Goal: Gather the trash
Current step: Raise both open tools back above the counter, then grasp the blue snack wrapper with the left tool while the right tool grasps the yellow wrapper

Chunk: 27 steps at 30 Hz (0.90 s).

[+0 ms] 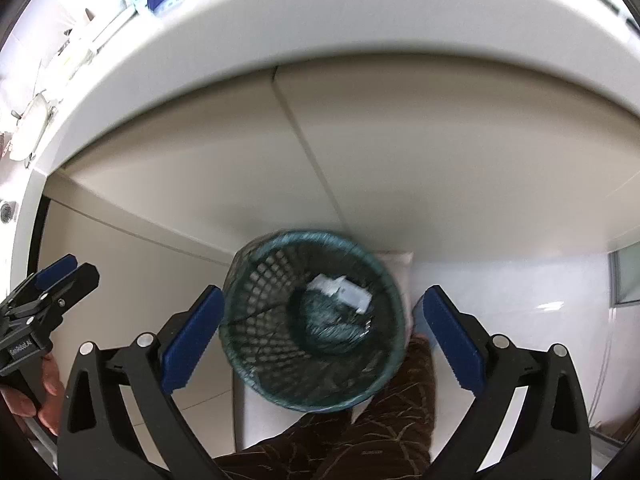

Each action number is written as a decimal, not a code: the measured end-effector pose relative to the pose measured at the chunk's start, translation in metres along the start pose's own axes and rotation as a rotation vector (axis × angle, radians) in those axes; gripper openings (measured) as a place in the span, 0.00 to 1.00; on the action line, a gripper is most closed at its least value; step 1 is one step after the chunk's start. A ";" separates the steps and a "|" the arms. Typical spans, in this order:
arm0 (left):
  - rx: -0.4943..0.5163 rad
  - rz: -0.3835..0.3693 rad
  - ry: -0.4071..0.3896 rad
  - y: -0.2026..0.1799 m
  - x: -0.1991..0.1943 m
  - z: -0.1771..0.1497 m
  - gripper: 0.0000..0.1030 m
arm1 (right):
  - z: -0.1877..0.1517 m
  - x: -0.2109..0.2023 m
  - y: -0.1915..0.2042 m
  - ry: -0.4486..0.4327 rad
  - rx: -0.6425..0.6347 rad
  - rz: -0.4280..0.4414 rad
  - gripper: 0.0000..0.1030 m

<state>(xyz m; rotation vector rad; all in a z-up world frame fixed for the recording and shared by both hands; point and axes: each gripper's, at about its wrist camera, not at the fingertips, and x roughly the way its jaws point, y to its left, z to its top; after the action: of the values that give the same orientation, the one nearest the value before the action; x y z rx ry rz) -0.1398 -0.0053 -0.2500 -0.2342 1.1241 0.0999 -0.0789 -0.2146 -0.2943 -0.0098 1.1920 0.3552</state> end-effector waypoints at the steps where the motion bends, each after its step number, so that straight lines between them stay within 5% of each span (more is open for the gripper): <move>1: 0.000 -0.004 -0.007 -0.002 -0.004 0.002 0.94 | 0.003 -0.007 -0.002 -0.015 0.003 -0.006 0.93; 18: 0.069 -0.051 -0.125 -0.045 -0.063 0.076 0.94 | 0.078 -0.119 -0.017 -0.274 -0.009 -0.091 0.93; 27: 0.053 -0.074 -0.165 -0.064 -0.083 0.138 0.94 | 0.122 -0.148 -0.025 -0.333 0.012 -0.114 0.93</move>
<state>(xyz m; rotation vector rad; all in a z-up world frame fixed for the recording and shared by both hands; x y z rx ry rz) -0.0414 -0.0319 -0.1095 -0.2160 0.9517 0.0237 -0.0092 -0.2540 -0.1181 -0.0073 0.8596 0.2380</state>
